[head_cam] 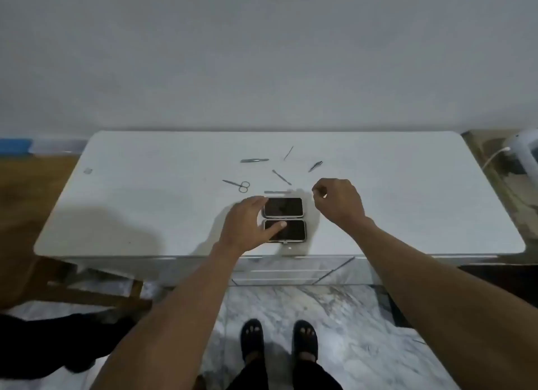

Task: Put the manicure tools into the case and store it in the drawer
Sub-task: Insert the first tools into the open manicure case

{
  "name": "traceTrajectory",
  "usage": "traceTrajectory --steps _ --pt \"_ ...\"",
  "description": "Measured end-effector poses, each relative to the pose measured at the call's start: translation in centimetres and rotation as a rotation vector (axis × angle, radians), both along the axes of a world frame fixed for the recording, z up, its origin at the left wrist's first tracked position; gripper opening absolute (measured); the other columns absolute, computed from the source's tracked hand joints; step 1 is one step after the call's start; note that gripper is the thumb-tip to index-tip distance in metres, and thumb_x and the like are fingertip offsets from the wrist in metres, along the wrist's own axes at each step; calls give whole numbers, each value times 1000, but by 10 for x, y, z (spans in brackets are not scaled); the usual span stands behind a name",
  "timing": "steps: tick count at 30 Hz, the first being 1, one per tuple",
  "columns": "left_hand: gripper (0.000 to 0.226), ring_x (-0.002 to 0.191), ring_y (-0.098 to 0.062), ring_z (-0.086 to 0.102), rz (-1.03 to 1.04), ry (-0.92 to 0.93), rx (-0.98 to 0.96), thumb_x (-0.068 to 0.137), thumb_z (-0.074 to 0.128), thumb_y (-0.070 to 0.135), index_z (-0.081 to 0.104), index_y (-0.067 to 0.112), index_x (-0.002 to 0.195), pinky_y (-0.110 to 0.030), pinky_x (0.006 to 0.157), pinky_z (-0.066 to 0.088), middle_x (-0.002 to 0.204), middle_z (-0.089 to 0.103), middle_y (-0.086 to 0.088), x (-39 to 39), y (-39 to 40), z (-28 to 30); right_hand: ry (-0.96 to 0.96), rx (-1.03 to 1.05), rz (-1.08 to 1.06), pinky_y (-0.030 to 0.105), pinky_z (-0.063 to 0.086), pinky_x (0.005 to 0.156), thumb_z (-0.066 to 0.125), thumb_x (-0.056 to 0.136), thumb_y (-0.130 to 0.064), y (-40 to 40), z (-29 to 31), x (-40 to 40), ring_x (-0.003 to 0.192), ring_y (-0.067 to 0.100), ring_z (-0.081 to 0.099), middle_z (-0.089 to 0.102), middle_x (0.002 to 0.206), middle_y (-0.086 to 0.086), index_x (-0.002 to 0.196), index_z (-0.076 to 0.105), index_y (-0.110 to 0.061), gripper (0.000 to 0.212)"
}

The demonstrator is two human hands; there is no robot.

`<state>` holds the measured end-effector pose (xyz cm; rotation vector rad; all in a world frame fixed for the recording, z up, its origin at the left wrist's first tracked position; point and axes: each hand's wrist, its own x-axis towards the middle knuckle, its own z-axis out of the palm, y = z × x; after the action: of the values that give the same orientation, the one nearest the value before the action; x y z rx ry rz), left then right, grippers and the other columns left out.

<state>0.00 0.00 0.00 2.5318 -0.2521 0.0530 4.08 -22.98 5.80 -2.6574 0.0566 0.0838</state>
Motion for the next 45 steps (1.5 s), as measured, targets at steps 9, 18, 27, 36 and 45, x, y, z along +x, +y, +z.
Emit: traceTrajectory --steps 9,18,27,36,45 --pt "134 162 -15 2 -117 60 127 70 55 95 17 10 166 -41 133 8 175 9 -2 8 8 -44 64 26 -77 36 57 76 54 89 -20 -8 -29 32 86 26 67 73 94 1 96 73 -19 20" --pt "139 162 -15 0 -167 48 257 69 49 101 14 7 166 -46 132 10 175 8 -4 15 8 -49 2 46 -110 31 48 74 51 92 -19 -13 -47 83 100 25 62 65 107 5 117 65 -24 29" --pt "138 163 -18 3 -179 63 258 70 41 103 18 5 165 -49 131 12 175 11 -6 17 9 -50 19 -73 -60 41 50 82 48 97 -14 -19 -62 119 117 30 50 52 120 11 126 64 -27 35" --pt "140 163 -18 4 -174 48 269 68 47 101 18 5 165 -48 132 12 175 12 -7 17 8 -51 3 -162 -11 36 45 67 53 94 -13 -17 -64 115 103 34 52 57 105 14 103 66 -15 16" --pt "138 162 -20 11 -172 3 240 69 40 103 24 4 163 -48 132 14 173 19 -8 16 9 -54 53 299 -82 40 61 66 70 85 -17 -4 -42 86 75 23 66 68 83 5 92 69 -11 9"
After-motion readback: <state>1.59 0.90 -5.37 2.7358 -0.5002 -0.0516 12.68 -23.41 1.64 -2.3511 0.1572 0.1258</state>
